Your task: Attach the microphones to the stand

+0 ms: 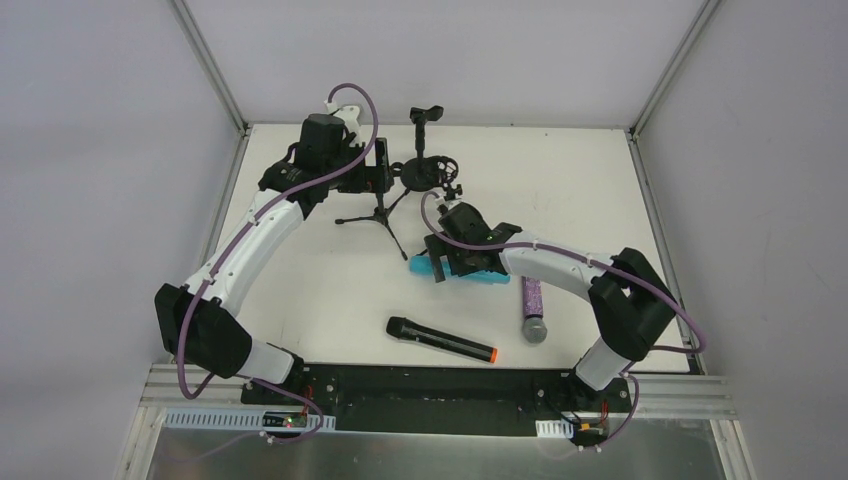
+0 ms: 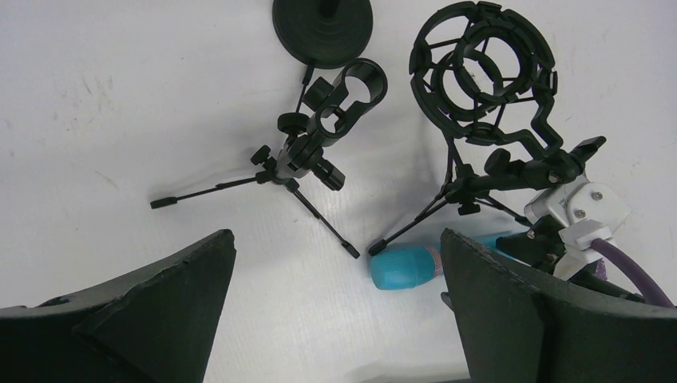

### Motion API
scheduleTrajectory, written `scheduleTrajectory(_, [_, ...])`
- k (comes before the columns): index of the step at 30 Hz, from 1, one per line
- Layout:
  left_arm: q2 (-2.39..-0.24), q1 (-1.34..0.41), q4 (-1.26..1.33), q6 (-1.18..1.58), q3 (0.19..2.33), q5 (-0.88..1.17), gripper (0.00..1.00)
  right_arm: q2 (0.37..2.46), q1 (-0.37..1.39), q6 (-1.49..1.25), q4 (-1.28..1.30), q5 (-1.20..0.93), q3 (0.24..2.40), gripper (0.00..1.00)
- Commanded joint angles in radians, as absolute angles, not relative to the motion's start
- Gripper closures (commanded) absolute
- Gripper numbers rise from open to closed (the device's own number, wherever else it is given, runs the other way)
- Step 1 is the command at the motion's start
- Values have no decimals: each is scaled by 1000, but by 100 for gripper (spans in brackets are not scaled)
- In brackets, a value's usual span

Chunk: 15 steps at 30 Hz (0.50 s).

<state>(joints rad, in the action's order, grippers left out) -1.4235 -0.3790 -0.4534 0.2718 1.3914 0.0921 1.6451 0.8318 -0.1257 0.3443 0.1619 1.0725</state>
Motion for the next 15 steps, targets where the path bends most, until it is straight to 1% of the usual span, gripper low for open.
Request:
scheduleTrajectory(1, [-1402, -382, -442, 252, 1394, 77, 0, 1638, 836, -139, 289, 171, 1086, 4])
scheduleTrajectory(15, [-1406, -382, -443, 258, 1395, 92, 0, 1448, 835, -257, 261, 207, 920, 3])
